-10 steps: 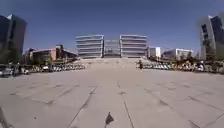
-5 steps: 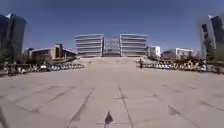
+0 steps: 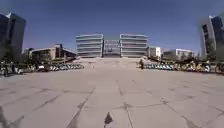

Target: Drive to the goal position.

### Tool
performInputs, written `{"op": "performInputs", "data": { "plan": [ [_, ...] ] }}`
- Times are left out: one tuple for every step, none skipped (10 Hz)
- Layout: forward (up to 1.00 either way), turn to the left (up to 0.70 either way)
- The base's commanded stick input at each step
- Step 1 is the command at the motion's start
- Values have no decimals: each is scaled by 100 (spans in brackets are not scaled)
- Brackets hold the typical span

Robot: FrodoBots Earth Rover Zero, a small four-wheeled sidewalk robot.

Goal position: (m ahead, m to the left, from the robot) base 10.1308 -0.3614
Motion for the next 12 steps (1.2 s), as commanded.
{"op": "performInputs", "data": {
  "plan": [
    [70,0],
    [70,0],
    [70,0],
    [70,0],
    [70,0],
    [70,0],
    [70,0],
    [70,0],
    [70,0],
    [70,0],
    [70,0],
    [70,0]
  ]
}}
